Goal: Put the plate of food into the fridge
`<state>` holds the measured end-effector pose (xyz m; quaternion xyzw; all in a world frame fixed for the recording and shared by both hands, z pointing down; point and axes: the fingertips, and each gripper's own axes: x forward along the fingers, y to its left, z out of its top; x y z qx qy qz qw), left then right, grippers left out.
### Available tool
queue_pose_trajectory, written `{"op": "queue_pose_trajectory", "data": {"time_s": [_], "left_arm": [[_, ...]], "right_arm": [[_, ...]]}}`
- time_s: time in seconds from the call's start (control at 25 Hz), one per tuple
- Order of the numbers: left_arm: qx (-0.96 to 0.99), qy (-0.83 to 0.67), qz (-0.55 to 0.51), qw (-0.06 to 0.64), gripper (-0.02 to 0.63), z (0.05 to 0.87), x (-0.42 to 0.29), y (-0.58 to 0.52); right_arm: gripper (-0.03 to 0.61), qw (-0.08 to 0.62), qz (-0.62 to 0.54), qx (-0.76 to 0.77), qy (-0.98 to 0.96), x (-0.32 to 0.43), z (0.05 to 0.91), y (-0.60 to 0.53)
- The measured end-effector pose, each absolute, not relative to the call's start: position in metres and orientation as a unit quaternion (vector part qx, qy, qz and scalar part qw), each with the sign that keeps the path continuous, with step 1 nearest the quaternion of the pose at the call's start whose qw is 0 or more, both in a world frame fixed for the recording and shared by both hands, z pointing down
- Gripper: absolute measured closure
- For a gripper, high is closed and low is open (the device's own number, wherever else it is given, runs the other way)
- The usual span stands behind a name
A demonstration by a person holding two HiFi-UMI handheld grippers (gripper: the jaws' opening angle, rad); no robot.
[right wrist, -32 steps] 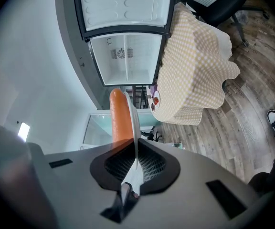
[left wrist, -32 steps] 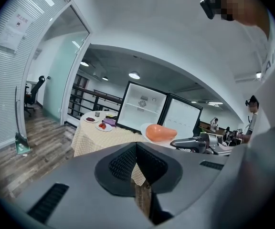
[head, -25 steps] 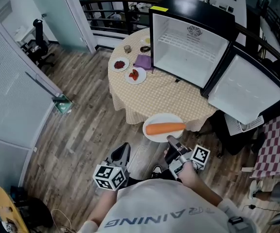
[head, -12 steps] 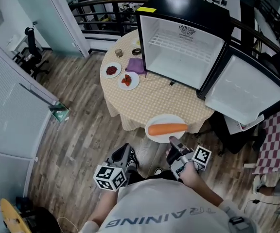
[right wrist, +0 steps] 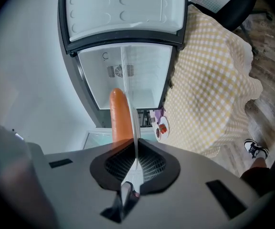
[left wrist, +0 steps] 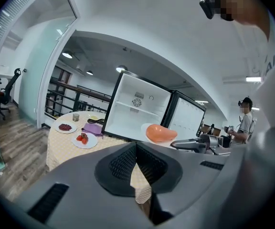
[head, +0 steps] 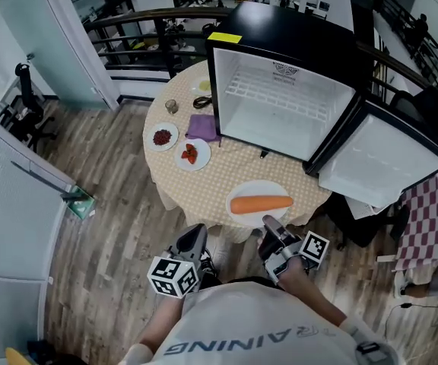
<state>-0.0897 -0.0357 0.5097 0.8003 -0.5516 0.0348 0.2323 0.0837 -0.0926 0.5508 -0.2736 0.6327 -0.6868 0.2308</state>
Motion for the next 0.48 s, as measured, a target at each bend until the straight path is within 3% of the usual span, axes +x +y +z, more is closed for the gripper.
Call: {"op": "queue_pose_trajectory", "data": {"time_s": [0.48], "left_arm": [[0.835,-0.495,0.045,0.238,0.606,0.511,-0.155,-0.105]], "right_arm": [[0.545,0.270,-0.667,-0.322,0.614,0.026,0.543,-0.142]]}}
